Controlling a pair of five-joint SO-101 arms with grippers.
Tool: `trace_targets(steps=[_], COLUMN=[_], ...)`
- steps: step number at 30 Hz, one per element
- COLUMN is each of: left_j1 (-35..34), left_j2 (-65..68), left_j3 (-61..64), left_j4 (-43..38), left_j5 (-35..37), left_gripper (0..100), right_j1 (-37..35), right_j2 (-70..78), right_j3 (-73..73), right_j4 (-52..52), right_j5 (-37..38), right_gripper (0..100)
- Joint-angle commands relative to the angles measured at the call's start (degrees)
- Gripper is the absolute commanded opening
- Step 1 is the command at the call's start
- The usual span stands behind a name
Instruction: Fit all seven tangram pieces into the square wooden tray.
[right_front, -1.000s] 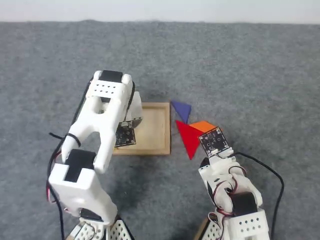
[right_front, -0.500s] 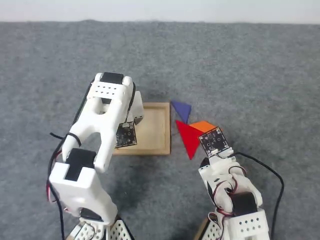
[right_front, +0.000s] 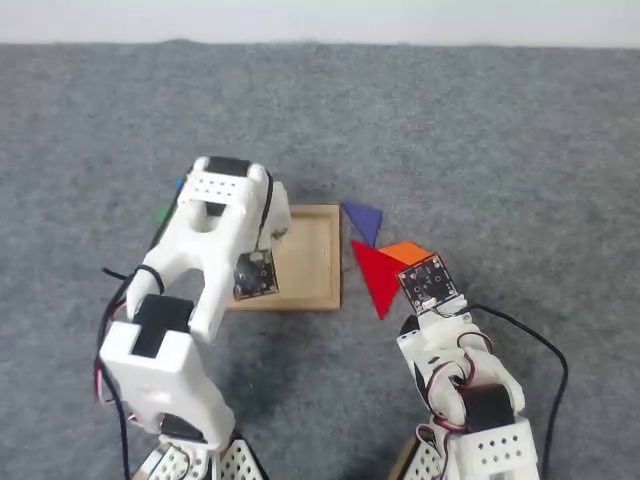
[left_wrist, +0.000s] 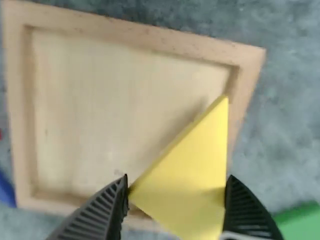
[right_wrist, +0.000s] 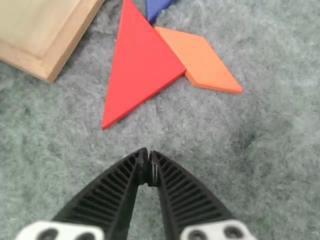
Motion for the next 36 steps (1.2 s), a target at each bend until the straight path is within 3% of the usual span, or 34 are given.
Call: trace_targets(steps=[1,7,15,23,28,36], left_j1=[0.4,0.7,1.6,1.5,1.7,-1.1], left_j2=[-0.7,-2.5,-3.2,-2.5,-3.2,-6.6], left_j3=[5.4,9.0,7.1,1.8,1.5,-9.6], left_j4=[-11.9,-13.5,-3.3,0.7,0.9,22.2], left_j5=[-3.7,-3.7,-3.8,-3.9,-3.9,-3.9], left_gripper=[23,23,23,48,49,49], right_j1=[0.9,0.9,0.9,0.9,0.9,0.9], right_j2=[0.7,0.7,0.7,0.7,0.7,0.7], right_j3=[1.1,1.1,1.1,1.1,1.1,1.1], right_j4=[0.4,0.4,0.4,0.4,0.4,0.3], right_j5=[0.7,0.7,0.7,0.7,0.7,0.7], right_gripper=[1.3,1.3,1.3,1.3,1.3,1.3])
